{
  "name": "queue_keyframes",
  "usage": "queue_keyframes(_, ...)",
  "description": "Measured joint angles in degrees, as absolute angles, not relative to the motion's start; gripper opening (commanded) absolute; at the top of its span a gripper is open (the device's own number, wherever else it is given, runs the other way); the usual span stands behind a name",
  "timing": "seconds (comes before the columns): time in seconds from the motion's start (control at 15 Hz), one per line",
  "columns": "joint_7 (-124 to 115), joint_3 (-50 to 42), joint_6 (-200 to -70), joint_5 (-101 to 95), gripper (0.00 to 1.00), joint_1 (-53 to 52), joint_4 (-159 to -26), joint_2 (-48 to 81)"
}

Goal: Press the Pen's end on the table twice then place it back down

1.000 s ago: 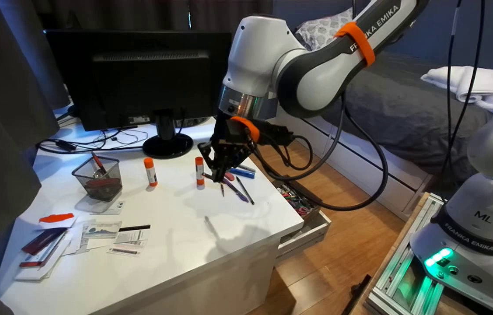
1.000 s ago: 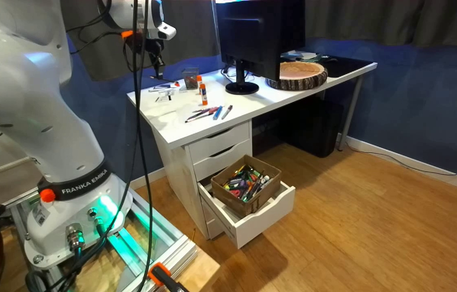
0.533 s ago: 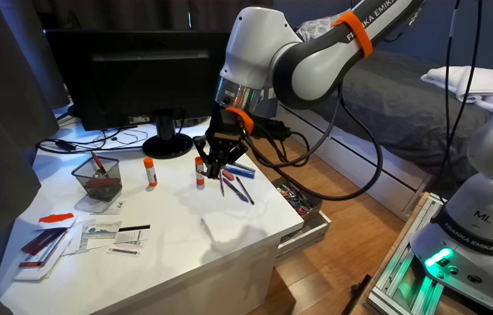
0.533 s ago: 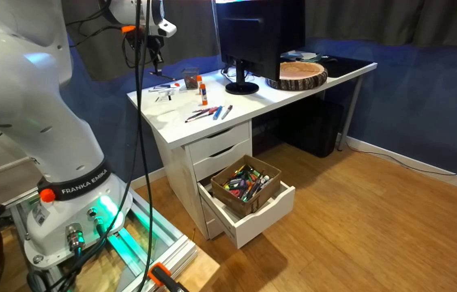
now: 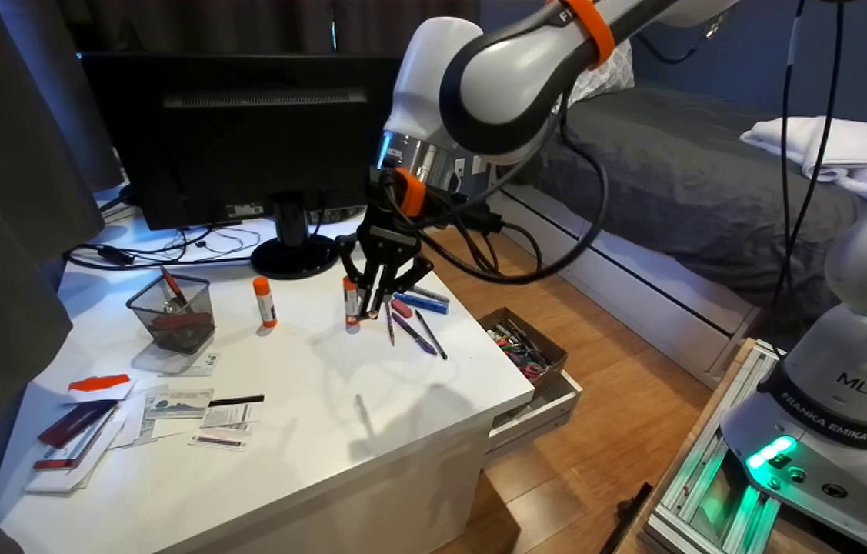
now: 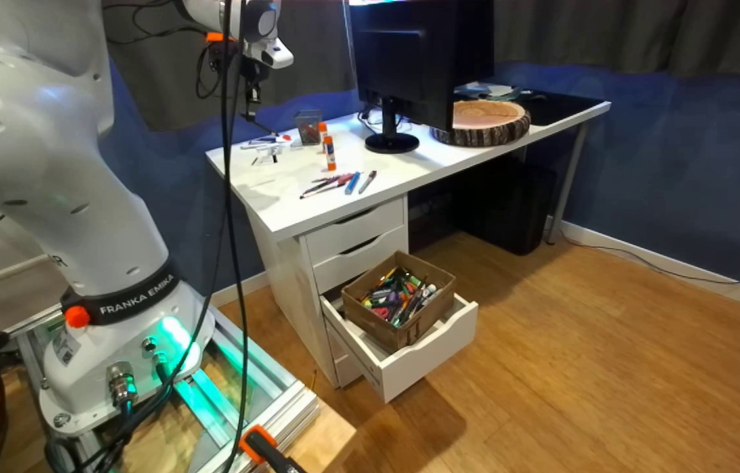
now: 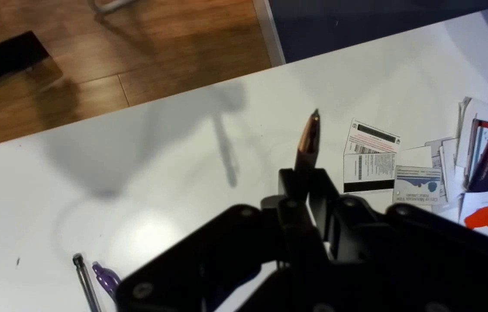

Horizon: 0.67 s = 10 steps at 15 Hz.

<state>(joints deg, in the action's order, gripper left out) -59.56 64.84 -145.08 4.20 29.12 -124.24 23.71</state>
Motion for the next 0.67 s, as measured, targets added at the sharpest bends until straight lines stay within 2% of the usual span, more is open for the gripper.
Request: queue_keyframes(0.67,-41.0,37.2,-132.2,32.0,0.03,8.3,-121.0,15.8)
